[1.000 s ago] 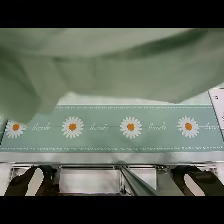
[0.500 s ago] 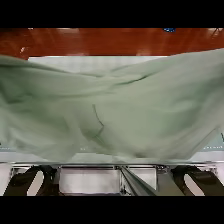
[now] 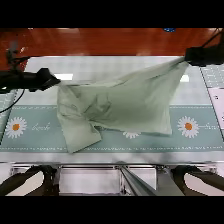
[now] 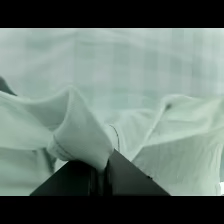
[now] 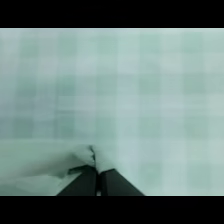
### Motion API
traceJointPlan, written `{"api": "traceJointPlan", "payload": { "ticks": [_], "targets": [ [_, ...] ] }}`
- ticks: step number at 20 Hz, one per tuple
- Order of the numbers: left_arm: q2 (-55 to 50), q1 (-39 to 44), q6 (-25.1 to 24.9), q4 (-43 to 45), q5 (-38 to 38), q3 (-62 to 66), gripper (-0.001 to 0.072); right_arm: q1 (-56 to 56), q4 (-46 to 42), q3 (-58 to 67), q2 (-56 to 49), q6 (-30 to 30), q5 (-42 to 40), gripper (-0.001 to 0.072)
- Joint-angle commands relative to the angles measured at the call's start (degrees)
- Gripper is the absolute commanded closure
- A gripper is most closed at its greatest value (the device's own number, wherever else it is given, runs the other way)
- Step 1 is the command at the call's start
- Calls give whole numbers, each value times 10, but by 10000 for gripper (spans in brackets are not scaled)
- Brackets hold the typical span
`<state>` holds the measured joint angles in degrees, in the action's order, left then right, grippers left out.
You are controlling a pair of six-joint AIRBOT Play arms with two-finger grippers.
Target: Fold the shirts.
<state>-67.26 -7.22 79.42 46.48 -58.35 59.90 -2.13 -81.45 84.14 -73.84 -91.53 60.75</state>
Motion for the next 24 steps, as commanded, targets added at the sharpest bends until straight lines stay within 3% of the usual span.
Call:
{"api": "traceJointPlan", "payload": {
  "ticks": [1,2,3,4,8,10,12,15,18,21,24],
  "targets": [
    [-170,8,-38,-113,72,45,645,-32,116,58,-150,0,-72,687],
    [-203,8,-37,-125,66,68,493,-42,153,76,-179,-2,-71,625],
    [-230,8,-37,-125,46,91,215,-52,184,84,-196,-11,-71,359],
    [-253,4,-35,-118,9,116,198,-62,202,89,-206,-16,-63,294],
    [-267,-78,-17,2,-161,202,198,-151,171,104,-187,-13,73,304],
    [-236,-139,0,69,-210,202,198,-206,116,102,-163,-2,165,307],
    [-186,-202,0,116,-229,156,198,-255,61,51,-123,-6,207,307],
    [-106,-292,-5,93,-179,1,200,-310,90,-143,-27,-7,120,307],
    [-90,-328,-86,-21,-175,-124,200,-330,219,-346,63,89,13,306],
    [-91,-312,-95,-28,-133,-180,200,-332,260,-440,106,131,-2,306],
    [-100,-276,-81,-28,-92,-186,200,-332,258,-454,118,145,19,306]
  ]
}}
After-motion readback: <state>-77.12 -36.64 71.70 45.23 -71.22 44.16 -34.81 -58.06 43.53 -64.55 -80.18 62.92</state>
